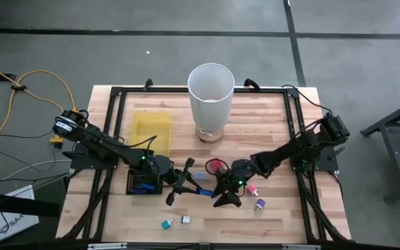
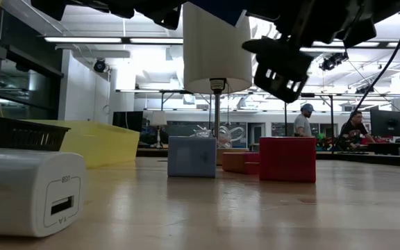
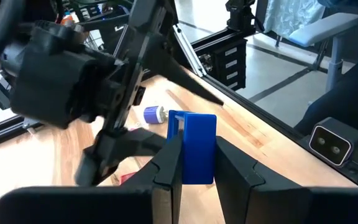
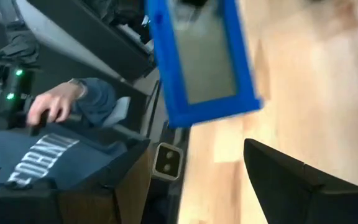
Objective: Pick & Place Office items
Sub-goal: Put the blue digital clock into the black bin
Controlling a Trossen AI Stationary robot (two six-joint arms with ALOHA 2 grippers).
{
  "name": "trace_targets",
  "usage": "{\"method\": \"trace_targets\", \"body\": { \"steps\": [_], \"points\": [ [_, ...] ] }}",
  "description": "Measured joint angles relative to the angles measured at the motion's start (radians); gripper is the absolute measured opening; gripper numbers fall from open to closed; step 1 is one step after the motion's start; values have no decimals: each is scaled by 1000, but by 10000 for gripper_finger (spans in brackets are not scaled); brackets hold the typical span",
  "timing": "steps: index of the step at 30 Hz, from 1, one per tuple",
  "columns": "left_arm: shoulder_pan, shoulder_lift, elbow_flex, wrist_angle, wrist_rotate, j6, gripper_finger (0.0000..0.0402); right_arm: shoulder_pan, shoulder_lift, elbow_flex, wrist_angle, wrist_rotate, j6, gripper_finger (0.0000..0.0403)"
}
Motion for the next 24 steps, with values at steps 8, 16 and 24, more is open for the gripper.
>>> {"method": "trace_targets", "body": {
  "steps": [8,16,24],
  "points": [
    [0,0,0,-1,0,0,63,6,0,0,0,-5,6,240],
    [-7,-22,0,-67,-1,-9,63,6,0,0,0,-2,-1,241],
    [-44,-95,0,-167,-5,-52,63,4,0,0,0,5,-2,240]
  ]
}}
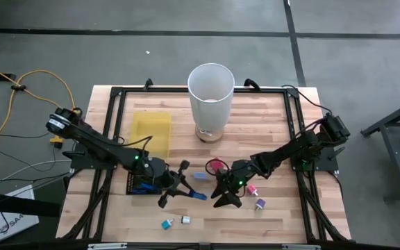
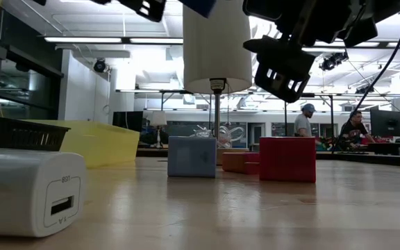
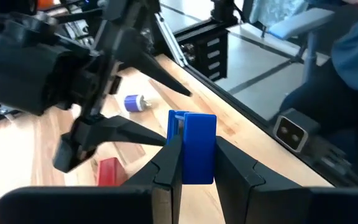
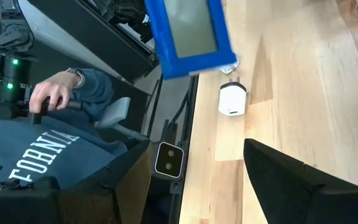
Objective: Pick & Place Office items
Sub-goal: Put the blue digital clock into the black bin
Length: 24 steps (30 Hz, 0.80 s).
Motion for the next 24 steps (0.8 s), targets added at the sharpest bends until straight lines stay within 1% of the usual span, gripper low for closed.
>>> {"method": "trace_targets", "body": {
  "steps": [9,16,24],
  "points": [
    [-28,-57,0,-130,-3,0,63,0,0,0,1,0,0,240],
    [-28,-58,0,-162,-3,0,63,0,0,0,1,1,0,241],
    [-59,-61,0,-227,-3,-3,63,0,0,0,1,1,0,240]
  ]
}}
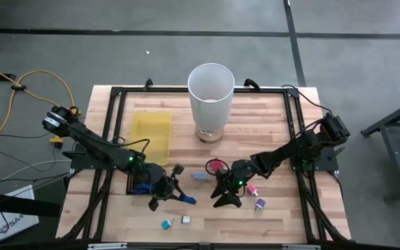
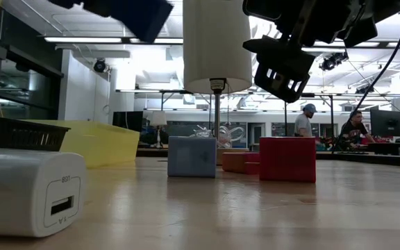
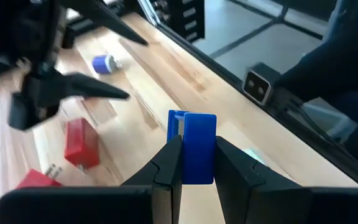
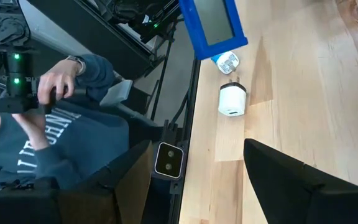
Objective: Pick & Place Office items
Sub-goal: Put the blue digital clock into the black bin
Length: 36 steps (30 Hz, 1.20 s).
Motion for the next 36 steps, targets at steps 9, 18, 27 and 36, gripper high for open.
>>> {"method": "trace_targets", "body": {
  "steps": [9,18,27,36],
  "points": [
    [-15,-90,0,-210,1,-19,63,0,0,0,0,0,0,241],
    [-34,-244,-57,-337,-35,-20,63,0,0,0,1,0,0,241],
    [-120,-472,-253,-328,-277,-175,63,0,0,0,1,0,0,240],
    [-228,-586,-374,-347,-474,-357,63,0,0,0,0,0,0,241]
  ]
}}
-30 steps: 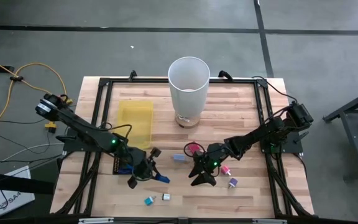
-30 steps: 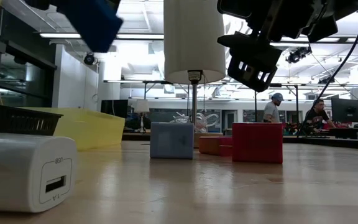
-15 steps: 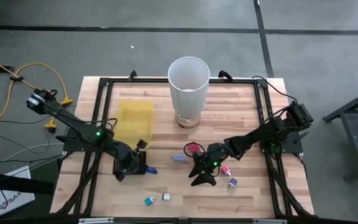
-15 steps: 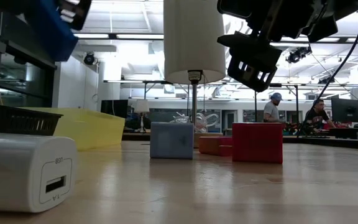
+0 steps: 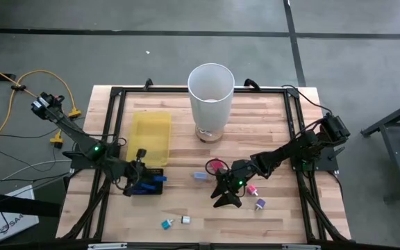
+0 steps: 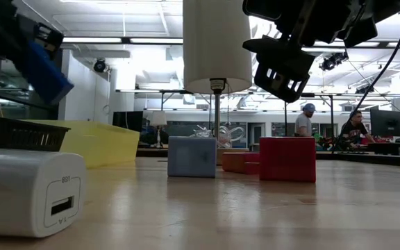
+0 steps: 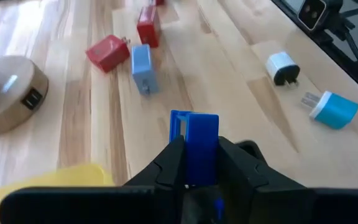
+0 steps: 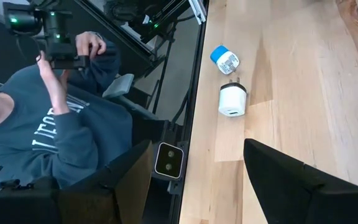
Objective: Pick & Place Office items
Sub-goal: Put the blue digital clock into the black bin
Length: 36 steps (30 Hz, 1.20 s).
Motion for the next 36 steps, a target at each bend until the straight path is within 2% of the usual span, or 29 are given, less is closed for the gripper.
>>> {"method": "trace_targets", "body": {
  "steps": [9,18,36],
  "points": [
    [-72,-3,-4,-116,-39,-128,63,0,0,0,0,0,0,241],
    [-97,-3,-4,-249,-60,-247,63,0,0,0,0,0,0,240],
    [-97,-2,-4,-289,-14,-250,63,0,0,0,0,0,0,241]
  ]
}}
